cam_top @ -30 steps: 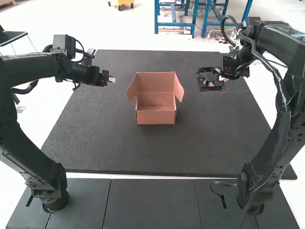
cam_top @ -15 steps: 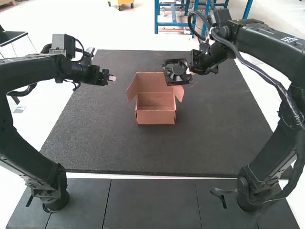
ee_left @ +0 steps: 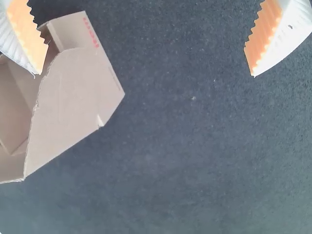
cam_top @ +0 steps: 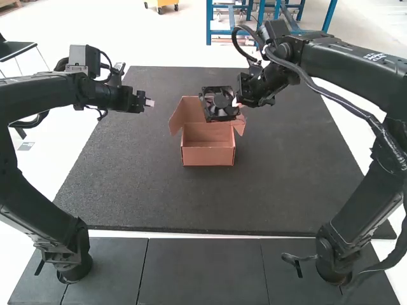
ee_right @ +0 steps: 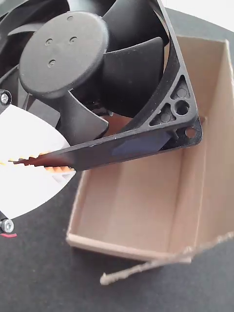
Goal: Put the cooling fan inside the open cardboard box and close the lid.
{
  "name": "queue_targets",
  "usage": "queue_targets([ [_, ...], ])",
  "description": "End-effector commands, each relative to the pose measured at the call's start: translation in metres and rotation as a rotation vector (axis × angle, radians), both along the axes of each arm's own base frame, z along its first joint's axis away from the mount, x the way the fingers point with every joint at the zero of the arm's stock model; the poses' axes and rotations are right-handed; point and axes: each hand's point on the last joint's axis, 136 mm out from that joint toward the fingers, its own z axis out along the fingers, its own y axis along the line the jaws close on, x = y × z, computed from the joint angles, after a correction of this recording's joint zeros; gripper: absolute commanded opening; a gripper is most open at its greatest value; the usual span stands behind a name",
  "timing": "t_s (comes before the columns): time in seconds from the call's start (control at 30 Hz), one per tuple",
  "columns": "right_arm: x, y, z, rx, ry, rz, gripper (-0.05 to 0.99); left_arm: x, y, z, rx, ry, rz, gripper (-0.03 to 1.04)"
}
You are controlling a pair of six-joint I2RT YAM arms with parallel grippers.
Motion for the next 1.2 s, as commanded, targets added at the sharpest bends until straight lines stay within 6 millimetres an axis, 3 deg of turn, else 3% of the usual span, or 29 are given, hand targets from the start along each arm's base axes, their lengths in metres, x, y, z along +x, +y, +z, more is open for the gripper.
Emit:
queue_targets([
  [0.0,-0.013,0.021,0.003,0.043,0.014,0.049,-0.02,-0.001,0.000,0.018,-0.007,-0.046,0.013,0.95],
  [0.17,-0.015,0.033,-0.009,0.055,0.055,0.058,-0.02,-0.001,0.000,0.019,-0.011,-0.049,0.016,0.95],
  [0.7,0.012,0.051,-0.052,0.023,0.129,0.052,-0.02,0.004,0.000,0.030,-0.029,-0.084,0.027,0.95],
  [1.17,0.036,0.052,-0.075,-0.034,0.139,0.011,-0.02,0.008,0.000,0.044,-0.038,-0.121,0.028,0.95],
])
